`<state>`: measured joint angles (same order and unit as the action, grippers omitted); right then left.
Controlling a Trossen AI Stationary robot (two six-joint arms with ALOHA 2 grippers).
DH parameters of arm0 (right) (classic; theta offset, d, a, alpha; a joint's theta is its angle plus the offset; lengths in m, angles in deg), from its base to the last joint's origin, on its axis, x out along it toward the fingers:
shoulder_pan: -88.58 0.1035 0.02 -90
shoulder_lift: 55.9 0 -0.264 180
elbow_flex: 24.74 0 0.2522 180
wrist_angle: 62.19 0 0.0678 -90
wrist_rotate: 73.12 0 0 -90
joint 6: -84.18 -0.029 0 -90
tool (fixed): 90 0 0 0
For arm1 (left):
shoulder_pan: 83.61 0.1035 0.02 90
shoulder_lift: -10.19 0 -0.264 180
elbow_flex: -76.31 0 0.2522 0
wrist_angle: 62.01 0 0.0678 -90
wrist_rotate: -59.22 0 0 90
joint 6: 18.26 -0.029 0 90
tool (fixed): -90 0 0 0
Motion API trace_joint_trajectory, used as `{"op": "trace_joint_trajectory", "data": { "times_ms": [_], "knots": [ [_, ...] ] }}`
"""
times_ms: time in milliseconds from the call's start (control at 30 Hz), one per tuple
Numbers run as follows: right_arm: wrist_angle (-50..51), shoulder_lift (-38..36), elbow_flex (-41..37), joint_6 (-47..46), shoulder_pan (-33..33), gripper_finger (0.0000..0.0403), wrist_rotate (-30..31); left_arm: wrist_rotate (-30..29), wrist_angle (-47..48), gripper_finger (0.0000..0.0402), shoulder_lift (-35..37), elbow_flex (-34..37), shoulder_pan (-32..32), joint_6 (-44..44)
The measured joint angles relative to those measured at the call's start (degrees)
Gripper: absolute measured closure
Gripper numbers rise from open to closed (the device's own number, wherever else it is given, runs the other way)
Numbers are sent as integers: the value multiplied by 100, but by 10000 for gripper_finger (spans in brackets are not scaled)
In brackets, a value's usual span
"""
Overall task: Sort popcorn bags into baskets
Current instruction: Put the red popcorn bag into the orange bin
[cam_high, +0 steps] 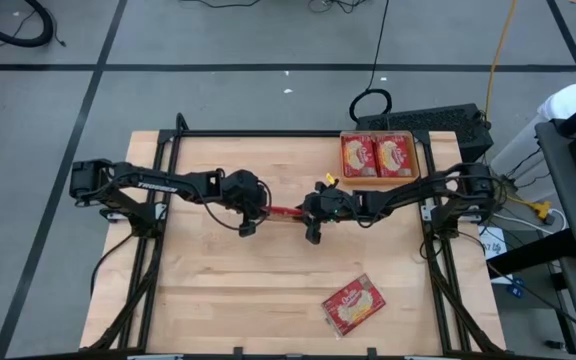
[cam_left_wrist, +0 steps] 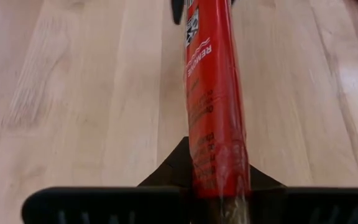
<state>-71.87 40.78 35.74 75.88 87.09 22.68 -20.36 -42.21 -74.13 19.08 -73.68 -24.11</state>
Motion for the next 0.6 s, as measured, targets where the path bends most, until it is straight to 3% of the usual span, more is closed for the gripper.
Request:
{"op": "trace_joint_trajectory", "data": {
  "times_ms": [167,267,400,500,600],
  "knots": [
    [51,-67,0,4,2,386,-13,-6,-23,367,0,0,-35,203],
    [327,-263,0,-42,9,385,-14,-176,-51,334,2,0,-74,172],
    [947,-664,0,-145,7,376,8,-926,-118,270,57,2,-92,305],
    [1547,-1026,0,-313,4,391,63,-1473,-331,218,89,-4,-94,517],
    [2340,-1467,-4,-489,7,395,395,-1992,-327,175,168,0,-85,917]
  ]
}}
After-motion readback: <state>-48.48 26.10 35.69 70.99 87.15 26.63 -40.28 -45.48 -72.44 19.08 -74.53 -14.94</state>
